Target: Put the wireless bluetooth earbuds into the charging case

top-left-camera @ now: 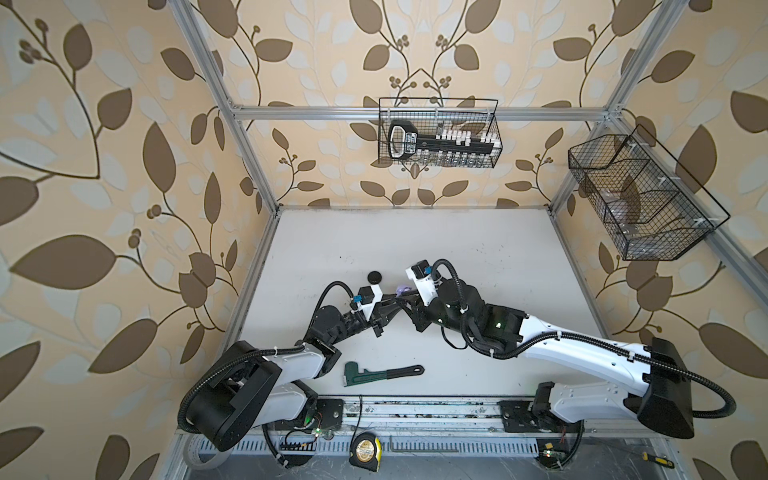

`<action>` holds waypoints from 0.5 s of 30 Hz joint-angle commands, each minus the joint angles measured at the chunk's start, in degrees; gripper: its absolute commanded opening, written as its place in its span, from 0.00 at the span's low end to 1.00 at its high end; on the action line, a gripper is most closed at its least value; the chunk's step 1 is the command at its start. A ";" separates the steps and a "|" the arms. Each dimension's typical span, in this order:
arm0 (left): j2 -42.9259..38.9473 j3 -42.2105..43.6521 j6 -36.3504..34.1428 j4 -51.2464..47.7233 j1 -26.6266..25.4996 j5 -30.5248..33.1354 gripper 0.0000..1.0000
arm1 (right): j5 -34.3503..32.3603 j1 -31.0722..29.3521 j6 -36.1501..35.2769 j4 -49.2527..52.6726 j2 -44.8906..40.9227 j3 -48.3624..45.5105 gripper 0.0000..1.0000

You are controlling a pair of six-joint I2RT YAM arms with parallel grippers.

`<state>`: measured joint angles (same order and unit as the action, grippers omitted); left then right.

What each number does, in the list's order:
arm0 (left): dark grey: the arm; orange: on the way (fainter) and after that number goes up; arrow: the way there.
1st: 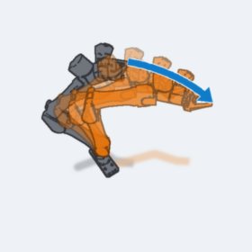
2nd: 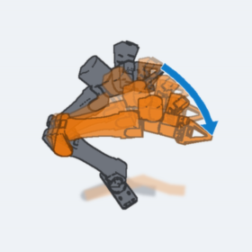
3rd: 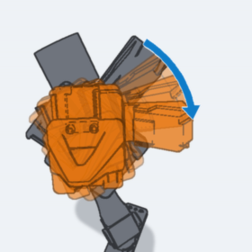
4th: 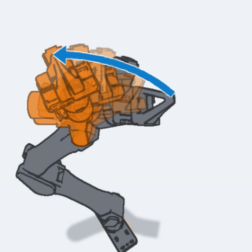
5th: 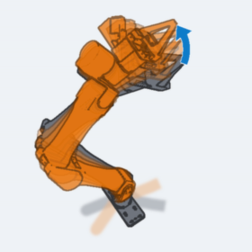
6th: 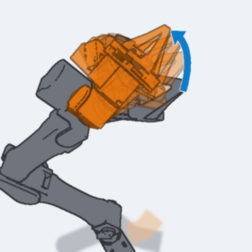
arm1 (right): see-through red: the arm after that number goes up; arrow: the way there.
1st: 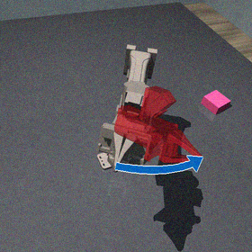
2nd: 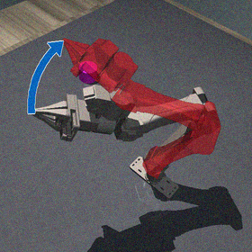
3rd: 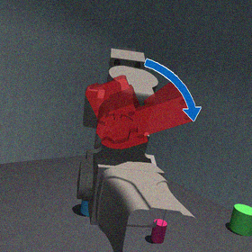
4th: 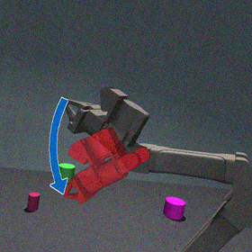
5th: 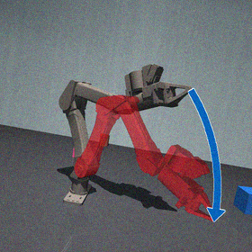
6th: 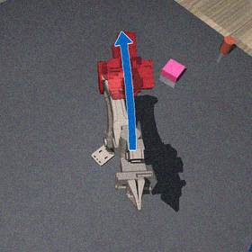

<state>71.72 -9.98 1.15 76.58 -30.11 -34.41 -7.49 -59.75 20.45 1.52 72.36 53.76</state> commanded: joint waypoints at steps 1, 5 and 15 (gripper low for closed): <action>0.03 -0.83 -1.15 4.97 -0.56 -2.14 0.00 | -1.47 -1.56 -2.08 -0.32 -3.75 -0.94 0.27; 0.28 -0.91 -1.21 4.93 -0.50 -2.21 0.00 | -3.23 -1.52 -2.34 -0.18 -6.84 -1.93 0.29; 0.55 -0.93 -1.31 4.95 -0.55 -2.59 0.00 | -2.88 4.04 1.64 0.91 -5.15 -2.99 0.28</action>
<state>72.18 -9.98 1.15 76.62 -30.09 -35.57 -10.72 -56.03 21.28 1.54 66.02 51.88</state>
